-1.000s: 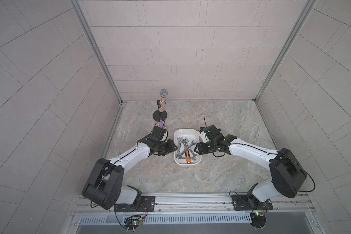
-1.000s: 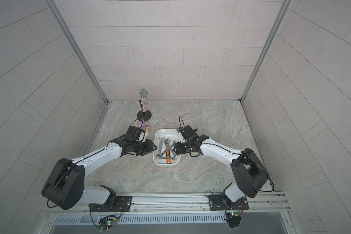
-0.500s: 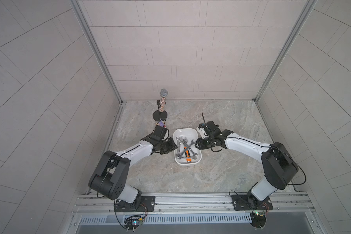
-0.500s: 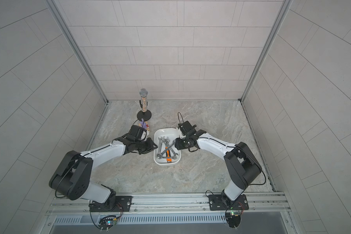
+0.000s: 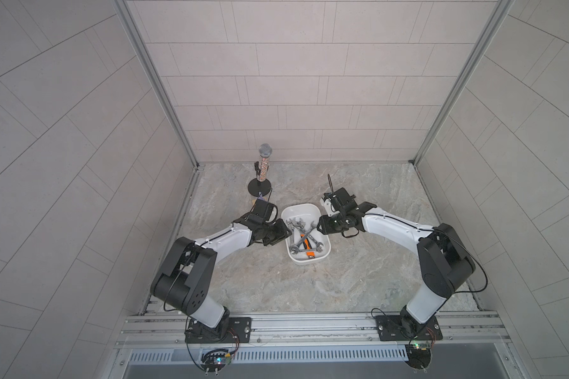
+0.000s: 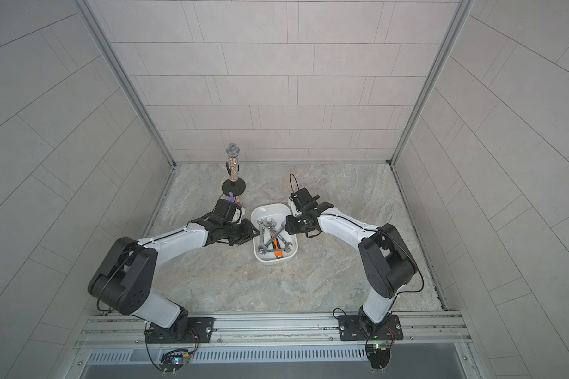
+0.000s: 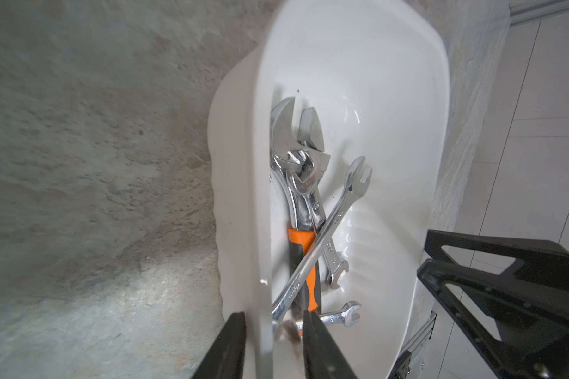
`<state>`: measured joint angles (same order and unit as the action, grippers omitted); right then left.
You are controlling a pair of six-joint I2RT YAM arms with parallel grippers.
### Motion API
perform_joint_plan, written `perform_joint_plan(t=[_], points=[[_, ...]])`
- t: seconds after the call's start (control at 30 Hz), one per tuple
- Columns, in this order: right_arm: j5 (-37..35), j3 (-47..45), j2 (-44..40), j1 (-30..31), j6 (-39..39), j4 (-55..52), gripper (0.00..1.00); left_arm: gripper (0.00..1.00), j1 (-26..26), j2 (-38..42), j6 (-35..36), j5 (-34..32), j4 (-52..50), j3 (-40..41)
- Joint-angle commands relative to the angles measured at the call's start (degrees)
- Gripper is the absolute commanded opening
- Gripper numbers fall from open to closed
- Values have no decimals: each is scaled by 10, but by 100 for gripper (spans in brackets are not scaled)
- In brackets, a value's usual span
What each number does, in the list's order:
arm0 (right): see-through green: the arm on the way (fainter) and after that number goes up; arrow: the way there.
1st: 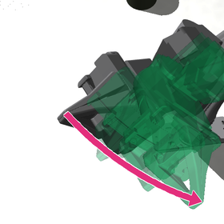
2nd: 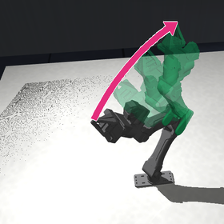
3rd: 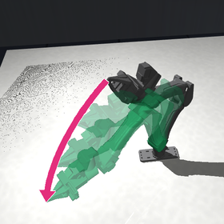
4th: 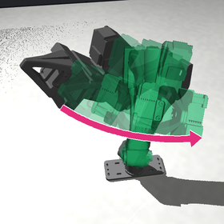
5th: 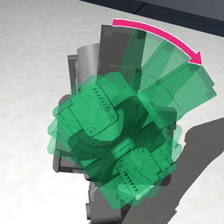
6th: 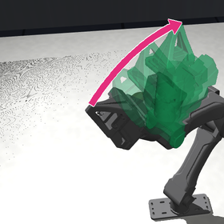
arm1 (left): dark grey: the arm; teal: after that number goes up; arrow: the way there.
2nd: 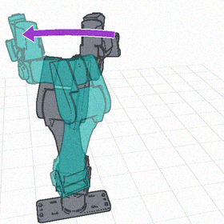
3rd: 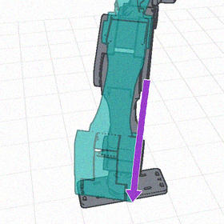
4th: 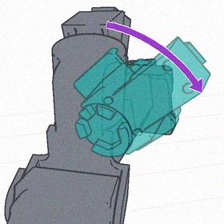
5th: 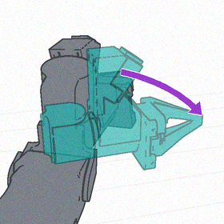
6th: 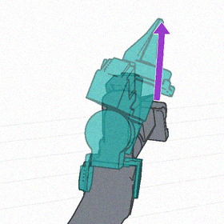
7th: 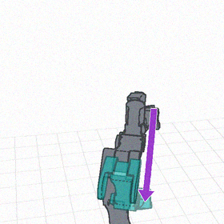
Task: Take out the wrench from the storage box
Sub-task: Pick up the wrench from the storage box.
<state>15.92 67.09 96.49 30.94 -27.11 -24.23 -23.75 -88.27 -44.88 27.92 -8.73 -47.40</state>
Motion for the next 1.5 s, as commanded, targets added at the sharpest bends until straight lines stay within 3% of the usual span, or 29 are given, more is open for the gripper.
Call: perform_joint_plan(t=[0.0, 0.17, 0.37, 0.73, 1.13, 1.47], points=[[-71, 36, -48, 14, -49, -47, 49, 41, 15, 61, 30, -46, -59, -17], [-178, 38, -49, 75, -171, -65, 51, 48, 20, 98, 92, -112, -138, -24], [-179, 31, -2, 101, -245, -7, 49, 50, 19, 88, 91, -85, -136, -18], [-132, 70, 110, 102, -246, 9, 52, 51, 19, 107, 86, -75, -131, -7], [-146, 121, 161, 100, -218, -15, 53, 51, 19, 98, 80, -74, -126, -3], [-144, 111, 160, 101, -218, -24, 49, 51, 19, 92, 83, -72, -128, -6]])
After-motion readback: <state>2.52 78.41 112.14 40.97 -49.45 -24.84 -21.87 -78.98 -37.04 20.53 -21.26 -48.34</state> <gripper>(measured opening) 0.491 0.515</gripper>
